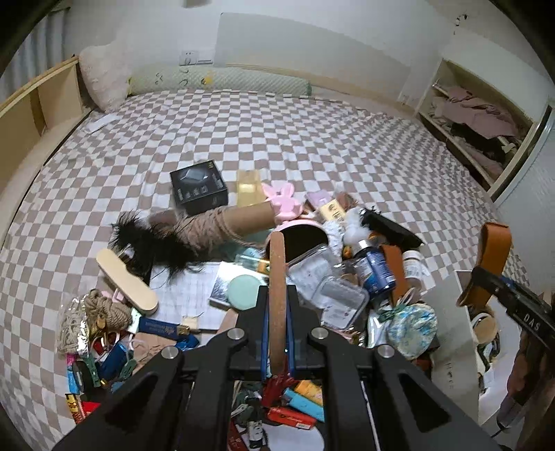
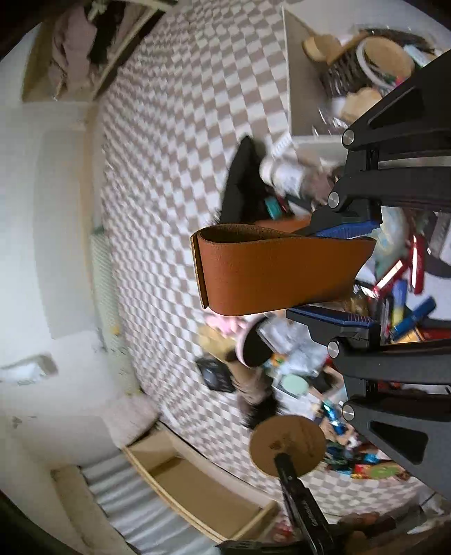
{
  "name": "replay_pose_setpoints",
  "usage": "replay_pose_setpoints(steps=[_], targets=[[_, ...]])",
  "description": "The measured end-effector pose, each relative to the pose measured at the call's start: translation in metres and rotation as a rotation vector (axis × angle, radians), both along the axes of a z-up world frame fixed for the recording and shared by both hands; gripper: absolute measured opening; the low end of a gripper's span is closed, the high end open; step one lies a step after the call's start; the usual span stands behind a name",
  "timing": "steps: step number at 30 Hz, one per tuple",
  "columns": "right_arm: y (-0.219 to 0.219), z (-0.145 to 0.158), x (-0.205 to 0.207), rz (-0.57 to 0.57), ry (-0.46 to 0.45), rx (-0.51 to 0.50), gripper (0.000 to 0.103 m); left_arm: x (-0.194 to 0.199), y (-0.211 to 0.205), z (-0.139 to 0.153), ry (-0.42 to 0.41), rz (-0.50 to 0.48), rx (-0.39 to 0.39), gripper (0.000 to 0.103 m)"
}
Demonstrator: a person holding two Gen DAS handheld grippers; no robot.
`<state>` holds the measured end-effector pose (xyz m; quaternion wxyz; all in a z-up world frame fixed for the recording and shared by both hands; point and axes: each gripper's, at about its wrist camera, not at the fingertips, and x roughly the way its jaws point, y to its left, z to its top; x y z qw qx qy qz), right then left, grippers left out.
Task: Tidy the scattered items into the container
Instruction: 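Lift the coaster and leather strap out of the pile and carry them over the white box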
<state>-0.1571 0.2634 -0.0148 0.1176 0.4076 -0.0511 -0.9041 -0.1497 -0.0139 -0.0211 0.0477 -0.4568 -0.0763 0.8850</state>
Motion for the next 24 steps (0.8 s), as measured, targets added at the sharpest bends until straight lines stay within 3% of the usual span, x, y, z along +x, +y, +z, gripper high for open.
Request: replay_pose_setpoints(steps=[5, 13, 24], targets=[[0.034, 0.023, 0.012, -0.086, 0.125, -0.012, 0.036, 0.0, 0.013, 0.005, 0.021, -0.017, -0.003, 0.008], [0.079, 0.038, 0.027, -0.183, 0.192, 0.018, 0.036, 0.003, 0.041, 0.023, 0.103, -0.067, 0.002, 0.008], [0.153, 0.065, 0.069, -0.355, 0.374, -0.005, 0.036, 0.008, 0.092, 0.046, 0.197, -0.168, 0.027, 0.008]])
